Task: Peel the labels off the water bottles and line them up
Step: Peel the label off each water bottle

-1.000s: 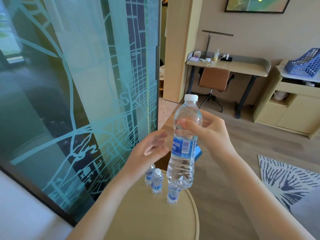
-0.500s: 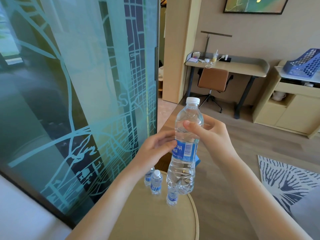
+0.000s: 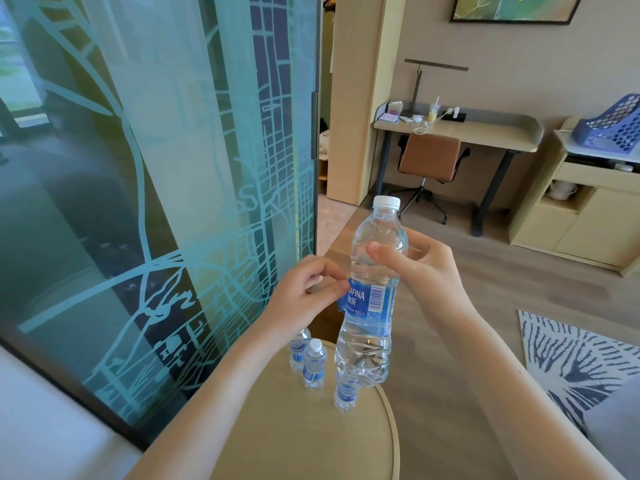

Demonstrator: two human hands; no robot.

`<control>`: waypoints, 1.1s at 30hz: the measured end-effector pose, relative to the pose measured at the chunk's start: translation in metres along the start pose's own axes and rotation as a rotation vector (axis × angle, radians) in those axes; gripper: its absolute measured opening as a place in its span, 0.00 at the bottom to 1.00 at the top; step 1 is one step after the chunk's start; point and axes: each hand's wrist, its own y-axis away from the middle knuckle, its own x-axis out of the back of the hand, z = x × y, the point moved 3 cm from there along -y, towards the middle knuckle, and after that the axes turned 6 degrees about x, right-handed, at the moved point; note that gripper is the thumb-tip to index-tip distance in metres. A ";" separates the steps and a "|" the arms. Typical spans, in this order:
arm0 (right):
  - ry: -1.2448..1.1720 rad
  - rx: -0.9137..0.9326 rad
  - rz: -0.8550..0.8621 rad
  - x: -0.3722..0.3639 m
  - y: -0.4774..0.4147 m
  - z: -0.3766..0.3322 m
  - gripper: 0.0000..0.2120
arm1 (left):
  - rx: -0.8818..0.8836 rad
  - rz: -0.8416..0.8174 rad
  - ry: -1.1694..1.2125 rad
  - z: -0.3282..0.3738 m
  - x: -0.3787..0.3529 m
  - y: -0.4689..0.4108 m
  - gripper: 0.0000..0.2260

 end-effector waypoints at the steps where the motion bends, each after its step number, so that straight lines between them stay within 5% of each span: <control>1: -0.006 0.000 0.001 0.000 0.000 0.001 0.08 | -0.001 -0.008 -0.006 -0.001 0.000 -0.001 0.03; 11: -0.064 -0.020 0.025 0.004 -0.003 0.010 0.08 | -0.001 0.020 -0.153 -0.004 0.003 0.002 0.07; 21: -0.018 -0.062 0.067 0.007 -0.003 0.029 0.13 | -0.043 -0.144 -0.106 0.003 0.003 0.011 0.04; 33: 0.018 -0.015 0.121 0.005 -0.003 0.037 0.10 | -0.194 0.172 -0.323 0.011 -0.017 0.006 0.11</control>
